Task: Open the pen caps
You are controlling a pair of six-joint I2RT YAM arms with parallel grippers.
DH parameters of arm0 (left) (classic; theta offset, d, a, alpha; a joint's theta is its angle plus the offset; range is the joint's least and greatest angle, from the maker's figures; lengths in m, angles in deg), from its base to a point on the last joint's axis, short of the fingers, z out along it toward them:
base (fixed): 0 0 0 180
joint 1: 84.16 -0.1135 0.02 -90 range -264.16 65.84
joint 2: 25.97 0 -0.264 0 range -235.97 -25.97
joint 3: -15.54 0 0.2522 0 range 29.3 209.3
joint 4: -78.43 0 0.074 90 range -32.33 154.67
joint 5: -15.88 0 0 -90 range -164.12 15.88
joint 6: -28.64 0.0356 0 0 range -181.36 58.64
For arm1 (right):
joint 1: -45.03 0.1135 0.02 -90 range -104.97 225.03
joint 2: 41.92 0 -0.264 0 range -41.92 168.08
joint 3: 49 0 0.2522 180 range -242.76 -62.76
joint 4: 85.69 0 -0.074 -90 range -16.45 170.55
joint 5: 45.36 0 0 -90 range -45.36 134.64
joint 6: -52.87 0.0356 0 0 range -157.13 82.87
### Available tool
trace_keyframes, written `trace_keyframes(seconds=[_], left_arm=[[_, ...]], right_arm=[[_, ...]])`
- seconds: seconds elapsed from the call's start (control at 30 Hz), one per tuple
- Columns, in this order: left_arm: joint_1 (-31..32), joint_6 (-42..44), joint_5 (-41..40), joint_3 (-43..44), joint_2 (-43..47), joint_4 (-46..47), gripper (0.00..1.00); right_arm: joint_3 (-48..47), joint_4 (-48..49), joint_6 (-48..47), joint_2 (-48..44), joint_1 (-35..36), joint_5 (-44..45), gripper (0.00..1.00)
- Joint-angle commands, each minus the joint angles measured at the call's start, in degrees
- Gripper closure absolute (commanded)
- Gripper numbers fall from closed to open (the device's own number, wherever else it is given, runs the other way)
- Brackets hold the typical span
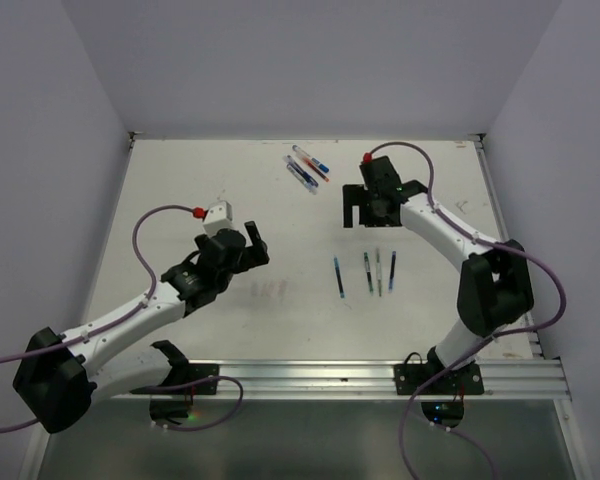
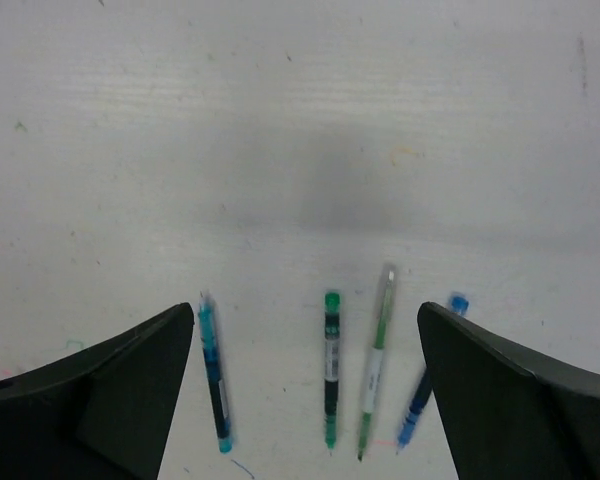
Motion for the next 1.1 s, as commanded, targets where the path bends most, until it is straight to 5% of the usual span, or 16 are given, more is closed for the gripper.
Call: trace_keyframes(seconds=[0.0, 0.3, 0.5, 1.07], left_arm=[[-0.37, 1.33, 3.01, -1.08, 1.23, 1.69, 0.02], [-0.37, -0.24, 7.33, -3.02, 5.79, -0.14, 0.02], [-0.37, -1.31, 10.23, -6.97, 12.9, 1.96, 0.04], [-0.37, 0.1, 8.39, -7.42, 15.82, -1.02, 0.05]], right_arm=[[-9.12, 5.33, -5.0, 5.93, 1.89, 1.6, 0.01], [-33.89, 6.49, -8.44, 29.22, 1.9, -4.46, 0.02], [-46.48, 7.18, -10.73, 41.34, 1.98, -8.34, 0.15], [-54.95, 8.41, -11.17, 50.77, 2.07, -15.1, 0.39]])
